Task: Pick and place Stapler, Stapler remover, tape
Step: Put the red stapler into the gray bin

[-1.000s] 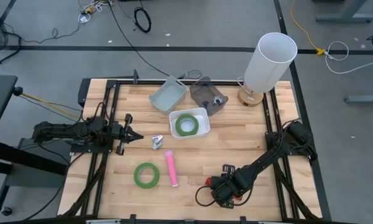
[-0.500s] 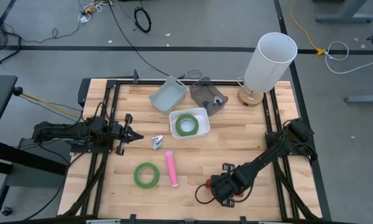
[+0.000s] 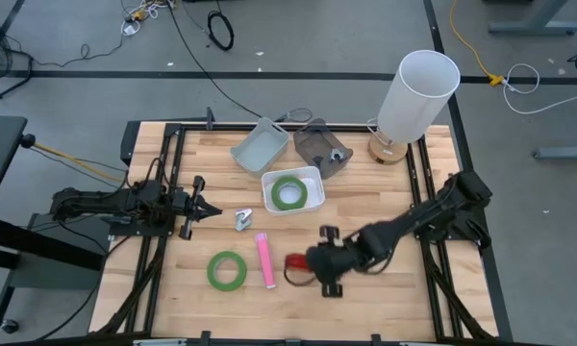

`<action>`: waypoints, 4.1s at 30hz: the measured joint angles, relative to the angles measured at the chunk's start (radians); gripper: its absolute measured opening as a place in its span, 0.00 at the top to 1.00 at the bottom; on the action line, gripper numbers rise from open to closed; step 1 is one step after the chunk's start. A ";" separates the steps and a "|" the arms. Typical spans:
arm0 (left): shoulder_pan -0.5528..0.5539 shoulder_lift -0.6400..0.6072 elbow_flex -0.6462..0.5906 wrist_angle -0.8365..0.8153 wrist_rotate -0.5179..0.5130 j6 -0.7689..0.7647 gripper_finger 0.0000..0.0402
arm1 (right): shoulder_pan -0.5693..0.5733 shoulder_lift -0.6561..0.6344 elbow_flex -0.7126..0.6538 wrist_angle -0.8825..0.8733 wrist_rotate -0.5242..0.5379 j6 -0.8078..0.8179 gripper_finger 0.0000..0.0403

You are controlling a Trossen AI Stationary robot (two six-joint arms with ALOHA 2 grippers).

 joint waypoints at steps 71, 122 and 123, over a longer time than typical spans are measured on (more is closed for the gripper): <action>0.001 0.104 0.245 0.195 -0.412 -0.209 0.93 | -0.568 -0.008 0.360 0.204 -0.053 -0.419 0.63; 0.175 0.942 0.912 -0.125 -0.065 -0.251 0.11 | -0.595 -0.008 0.360 0.083 -0.323 -0.524 0.63; 0.175 0.950 0.912 -0.127 -0.057 -0.251 0.11 | -0.596 -0.008 0.360 0.073 -0.325 -0.524 0.63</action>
